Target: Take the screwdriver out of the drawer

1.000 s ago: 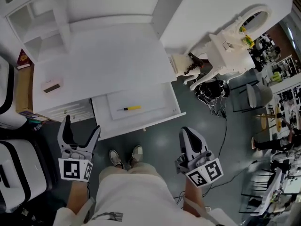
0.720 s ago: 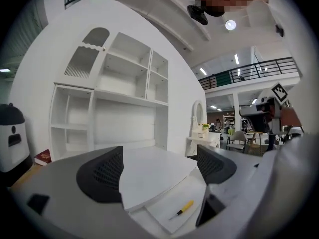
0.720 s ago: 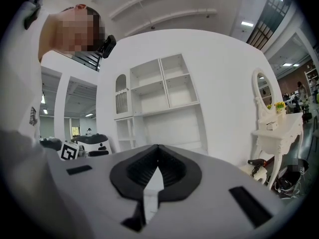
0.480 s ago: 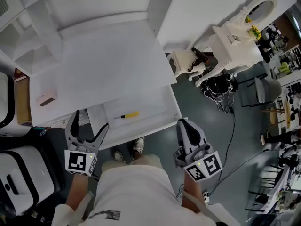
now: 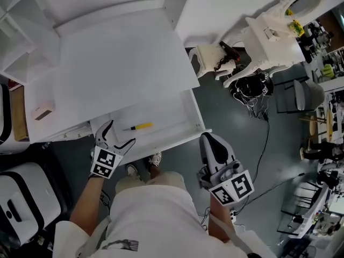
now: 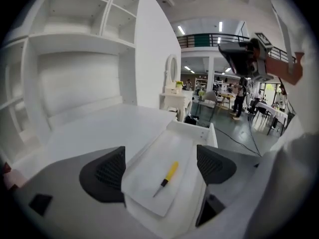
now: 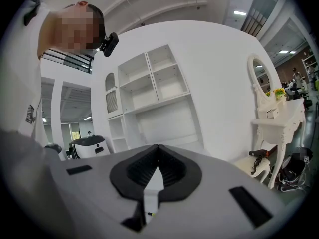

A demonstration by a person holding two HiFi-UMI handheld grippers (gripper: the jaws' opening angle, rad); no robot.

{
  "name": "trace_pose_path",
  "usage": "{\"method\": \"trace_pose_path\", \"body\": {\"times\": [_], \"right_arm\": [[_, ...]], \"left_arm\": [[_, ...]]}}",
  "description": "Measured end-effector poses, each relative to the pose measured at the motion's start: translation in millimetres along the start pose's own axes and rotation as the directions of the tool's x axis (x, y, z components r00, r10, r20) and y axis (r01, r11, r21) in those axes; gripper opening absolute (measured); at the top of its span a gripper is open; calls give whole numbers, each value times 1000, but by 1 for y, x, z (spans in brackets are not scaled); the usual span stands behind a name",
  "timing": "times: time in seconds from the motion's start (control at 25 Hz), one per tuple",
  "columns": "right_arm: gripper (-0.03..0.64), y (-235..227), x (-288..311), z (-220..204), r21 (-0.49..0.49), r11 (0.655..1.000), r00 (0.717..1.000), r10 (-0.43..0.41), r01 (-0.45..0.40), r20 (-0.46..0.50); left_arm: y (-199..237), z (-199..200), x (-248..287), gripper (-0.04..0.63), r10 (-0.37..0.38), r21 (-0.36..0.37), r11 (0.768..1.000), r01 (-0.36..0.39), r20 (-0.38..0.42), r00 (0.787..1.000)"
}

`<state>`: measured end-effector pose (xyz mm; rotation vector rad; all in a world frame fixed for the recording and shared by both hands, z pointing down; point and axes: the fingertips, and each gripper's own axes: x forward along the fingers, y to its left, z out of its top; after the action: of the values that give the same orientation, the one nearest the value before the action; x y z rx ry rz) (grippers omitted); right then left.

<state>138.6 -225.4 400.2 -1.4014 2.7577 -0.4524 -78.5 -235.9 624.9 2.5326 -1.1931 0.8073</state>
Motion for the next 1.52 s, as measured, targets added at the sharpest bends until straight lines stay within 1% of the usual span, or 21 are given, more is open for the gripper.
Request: {"method": "trace_pose_path", "body": {"times": [0.12,0.24,0.32,0.44,0.6,0.68,0.8,0.96,1.08,1.12,1.2,1.36,1.44,1.52], "right_arm": [[9,-7,-5,-4,-3,1000,1000,-17,17,-20],[9,-14,-14,-8,-5,999,998,-42,42,-36],[9,-18,-20,-10,-2,998,997,-60,60,-46],[9,-23,-30,-14,0,996,995,-84,84,-62],[9,-30,-40,-18,1,994,991,-110,111,-74],[9,-33,-44,-20,3,993,989,-121,122,-80],[9,-36,-47,-22,3,991,987,-132,133,-93],[9,-42,-45,-25,1,990,985,-138,139,-105],[9,-48,-43,-26,-3,989,983,-147,147,-112],[9,-49,-42,-25,-2,989,983,-148,148,-113],[9,-51,-40,-25,1,989,983,-146,147,-113],[9,-53,-32,-29,15,991,985,-128,131,-114],[9,-52,-26,-30,17,993,986,-118,120,-115],[9,-52,-23,-28,17,993,987,-113,116,-111]], "left_arm": [[-8,-36,37,446,-61,30,997,65,-108,992],[-14,-59,63,445,-114,59,990,126,-179,977],[-15,-72,78,442,-140,63,985,158,-227,964],[-21,-90,100,422,-175,75,976,206,-302,937],[-25,-105,128,386,-174,116,966,230,-365,915],[-25,-114,141,356,-171,126,963,238,-397,902],[-30,-125,156,342,-186,138,952,274,-452,873],[-42,-138,171,295,-213,167,927,336,-506,836],[-47,-146,178,272,-229,157,919,361,-534,814],[-47,-146,178,270,-236,150,919,365,-534,812],[-46,-145,177,268,-242,144,920,365,-523,817],[-47,-144,179,254,-231,128,935,332,-490,841],[-46,-144,178,227,-228,115,941,318,-481,847],[-45,-145,178,194,-224,108,944,311,-480,848]]}}
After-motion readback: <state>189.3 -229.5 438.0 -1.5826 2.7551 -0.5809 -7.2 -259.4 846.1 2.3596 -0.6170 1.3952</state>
